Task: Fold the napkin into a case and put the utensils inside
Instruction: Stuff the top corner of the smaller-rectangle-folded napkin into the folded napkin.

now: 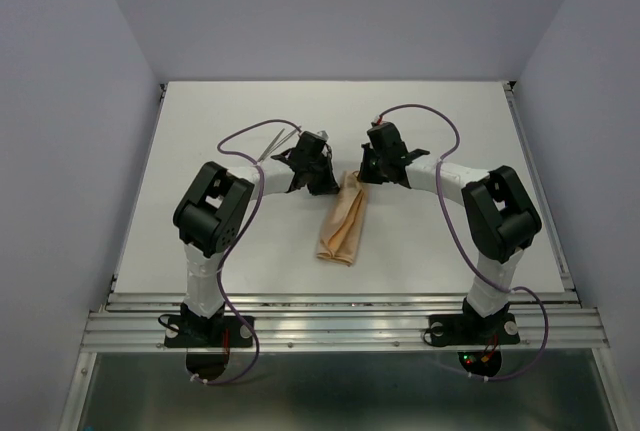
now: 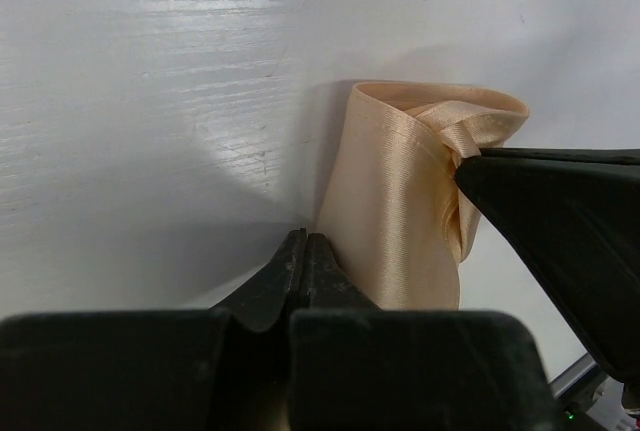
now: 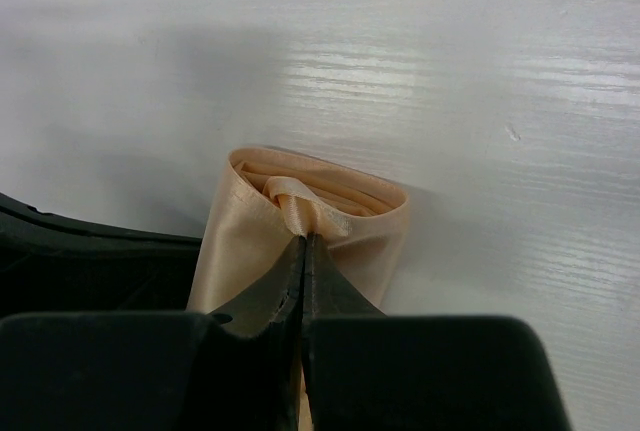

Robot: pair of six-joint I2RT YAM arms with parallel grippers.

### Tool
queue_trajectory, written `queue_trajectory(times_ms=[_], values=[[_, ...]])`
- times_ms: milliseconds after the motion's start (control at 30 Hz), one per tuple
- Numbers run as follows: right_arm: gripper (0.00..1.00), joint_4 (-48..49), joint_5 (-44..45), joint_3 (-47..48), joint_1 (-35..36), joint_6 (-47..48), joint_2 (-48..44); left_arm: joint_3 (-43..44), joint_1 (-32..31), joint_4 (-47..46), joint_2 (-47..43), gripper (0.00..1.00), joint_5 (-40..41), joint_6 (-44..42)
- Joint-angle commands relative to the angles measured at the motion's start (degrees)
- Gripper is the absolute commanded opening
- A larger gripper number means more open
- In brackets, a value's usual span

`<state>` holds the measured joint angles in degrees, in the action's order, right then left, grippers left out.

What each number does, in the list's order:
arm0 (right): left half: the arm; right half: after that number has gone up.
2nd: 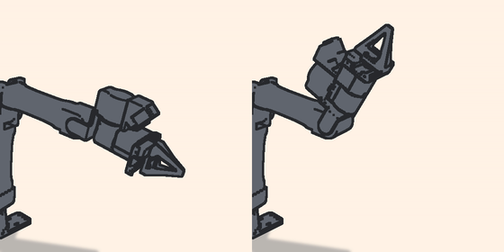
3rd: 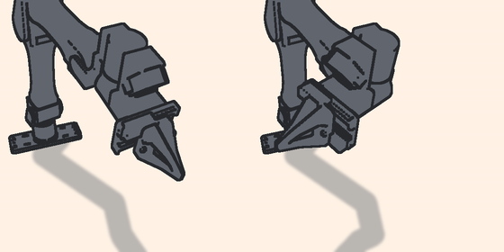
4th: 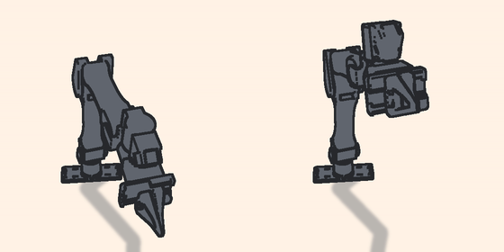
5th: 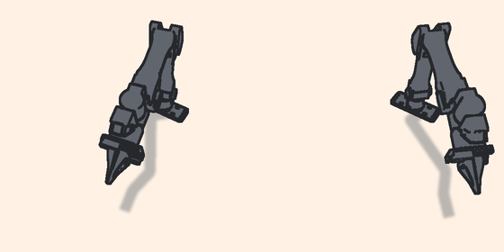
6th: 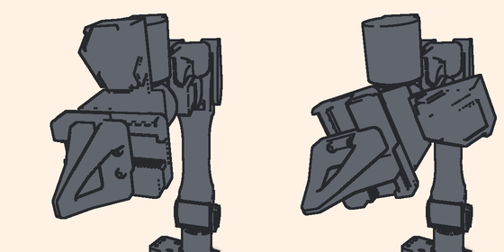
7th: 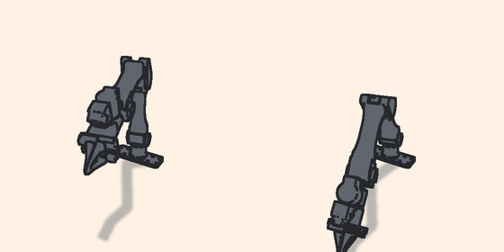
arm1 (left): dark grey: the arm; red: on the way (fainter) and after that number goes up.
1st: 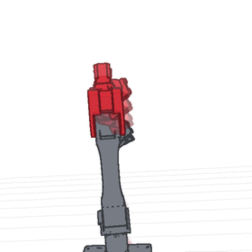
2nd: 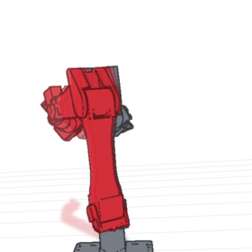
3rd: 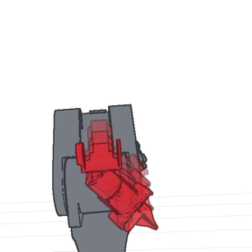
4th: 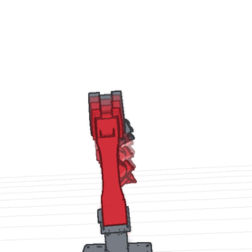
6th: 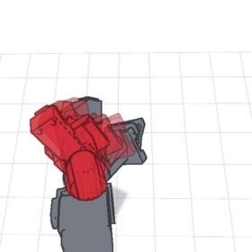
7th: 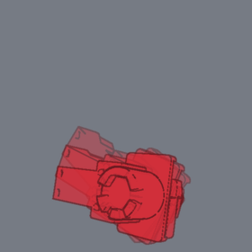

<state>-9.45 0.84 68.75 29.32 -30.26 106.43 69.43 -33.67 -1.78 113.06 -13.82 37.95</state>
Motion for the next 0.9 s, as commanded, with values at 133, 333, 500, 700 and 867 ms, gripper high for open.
queue_trajectory(times_ms=[133, 333, 500, 700, 867], values=[[0.01, 1.1, -0.14, 2.26, 0.39, 0.03, -0.61, 2.03, -0.26, 1.69, -4.59, 0.0, 5.29, -1.83], [0.01, 1.1, -0.05, 1.91, 0.39, 0.03, -0.79, -0.08, -0.26, 1.69, -9.69, 0.0, 10.22, -3.5], [0.01, 1.1, -0.05, 2.09, 0.39, 0.11, -0.7, -1.49, -0.43, 1.52, -11.45, 0.0, 9.96, -5.07], [0.01, 1.1, 0.04, 2.26, 0.39, 0.03, -0.61, -2.63, -1.83, 1.69, -12.07, 0.0, 6.01, -7.89], [0.01, 1.1, -0.31, 2.53, 0.39, -0.24, -0.17, -0.96, -3.68, 3.8, -9.0, 0.0, 4.24, -8.95]])
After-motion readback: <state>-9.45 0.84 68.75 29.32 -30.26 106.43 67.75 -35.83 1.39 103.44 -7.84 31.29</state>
